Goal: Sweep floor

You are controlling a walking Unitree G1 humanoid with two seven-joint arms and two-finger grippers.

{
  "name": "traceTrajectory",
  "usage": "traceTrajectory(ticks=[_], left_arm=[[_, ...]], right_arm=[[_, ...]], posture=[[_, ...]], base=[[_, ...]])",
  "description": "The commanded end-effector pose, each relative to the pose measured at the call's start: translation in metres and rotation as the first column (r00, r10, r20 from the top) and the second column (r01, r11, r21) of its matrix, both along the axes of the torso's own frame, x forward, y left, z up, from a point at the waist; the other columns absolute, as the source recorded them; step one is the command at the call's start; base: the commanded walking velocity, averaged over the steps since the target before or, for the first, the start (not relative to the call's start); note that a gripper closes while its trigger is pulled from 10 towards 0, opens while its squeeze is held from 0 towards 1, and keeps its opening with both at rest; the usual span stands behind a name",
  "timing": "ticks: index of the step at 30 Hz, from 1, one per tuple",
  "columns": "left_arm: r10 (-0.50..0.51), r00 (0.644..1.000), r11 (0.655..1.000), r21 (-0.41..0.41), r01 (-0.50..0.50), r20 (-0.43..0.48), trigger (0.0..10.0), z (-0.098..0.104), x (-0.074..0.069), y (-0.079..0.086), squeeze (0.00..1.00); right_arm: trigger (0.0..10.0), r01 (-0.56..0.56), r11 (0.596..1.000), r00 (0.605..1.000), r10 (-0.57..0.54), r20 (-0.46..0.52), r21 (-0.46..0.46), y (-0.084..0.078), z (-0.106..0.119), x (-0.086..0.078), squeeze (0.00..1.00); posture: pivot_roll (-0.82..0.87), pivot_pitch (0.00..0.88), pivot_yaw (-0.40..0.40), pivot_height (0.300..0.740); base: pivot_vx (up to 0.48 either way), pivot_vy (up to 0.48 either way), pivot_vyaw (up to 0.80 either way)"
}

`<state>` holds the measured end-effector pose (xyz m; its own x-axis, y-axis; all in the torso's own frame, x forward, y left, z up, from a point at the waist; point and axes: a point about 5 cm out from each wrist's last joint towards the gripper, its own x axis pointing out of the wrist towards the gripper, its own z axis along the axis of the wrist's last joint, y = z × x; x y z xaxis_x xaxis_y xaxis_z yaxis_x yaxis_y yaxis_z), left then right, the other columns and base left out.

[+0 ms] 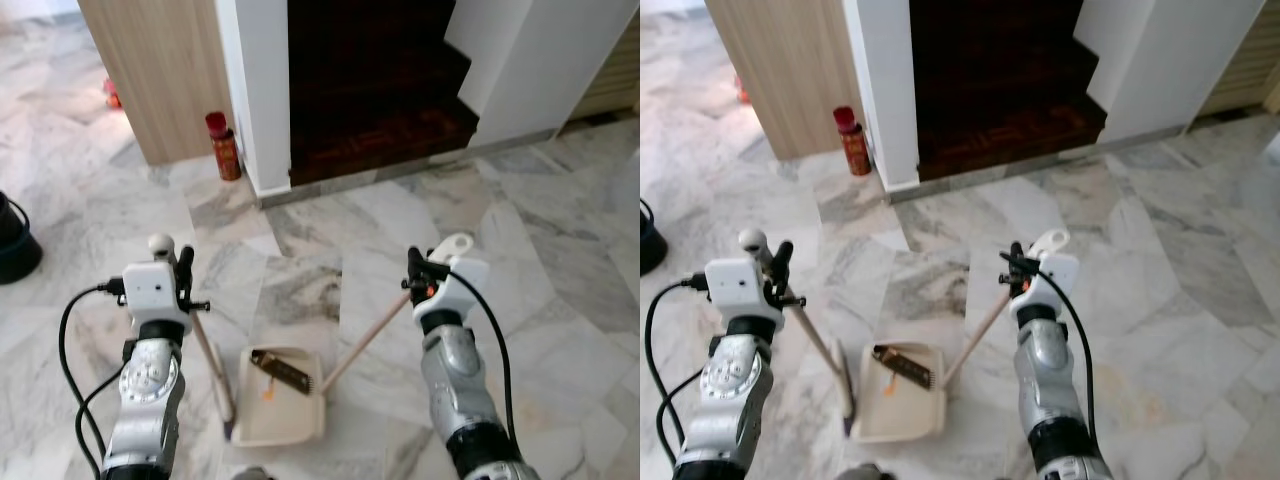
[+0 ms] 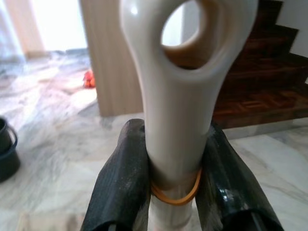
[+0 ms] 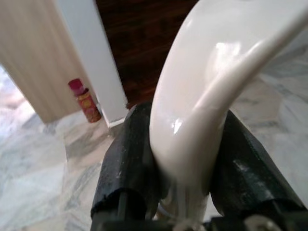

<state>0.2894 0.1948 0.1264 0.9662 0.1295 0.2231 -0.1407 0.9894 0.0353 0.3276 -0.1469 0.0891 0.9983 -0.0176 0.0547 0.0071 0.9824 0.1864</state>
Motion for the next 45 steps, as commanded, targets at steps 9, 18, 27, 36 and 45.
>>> traceTrajectory(ticks=[9,18,27,36,45], left_arm=[[0.016,0.999,1.0,0.013,-0.017,0.037,10.0,0.0083,-0.0001,0.0049,0.0],[0.017,0.999,1.0,0.013,-0.017,0.037,10.0,0.0083,0.0,0.005,0.0],[0.02,0.999,1.0,0.014,-0.02,0.036,10.0,0.0084,-0.0001,0.0057,0.0],[0.021,0.999,1.0,0.014,-0.022,0.034,10.0,0.0085,0.0,0.006,0.0],[0.021,0.999,1.0,0.012,-0.022,0.035,10.0,0.0085,-0.0001,0.0061,0.0]], right_arm=[[10.0,-0.021,1.0,0.999,0.02,0.043,0.008,0.0068,0.0106,0.0041,0.0],[10.0,-0.021,1.0,0.999,0.02,0.043,0.007,0.007,0.0106,0.0042,0.0],[10.0,-0.031,0.999,0.999,0.031,0.04,0.015,0.0085,0.0102,0.0038,0.0],[10.0,-0.015,1.0,1.0,0.015,0.018,0.02,0.0065,0.0084,0.0047,0.0],[10.0,-0.02,1.0,1.0,0.02,0.017,0.02,0.0072,0.0084,0.0051,0.0]], posture=[[0.14,0.139,-0.034,0.74],[0.14,0.139,-0.034,0.74],[0.14,0.147,-0.035,0.74],[0.14,0.151,-0.035,0.74],[0.14,0.151,-0.035,0.74]], base=[[0.0,0.303,0.0],[0.0,0.304,0.0],[0.0,0.305,0.0],[0.0,0.304,0.0],[0.0,0.304,-0.51]])
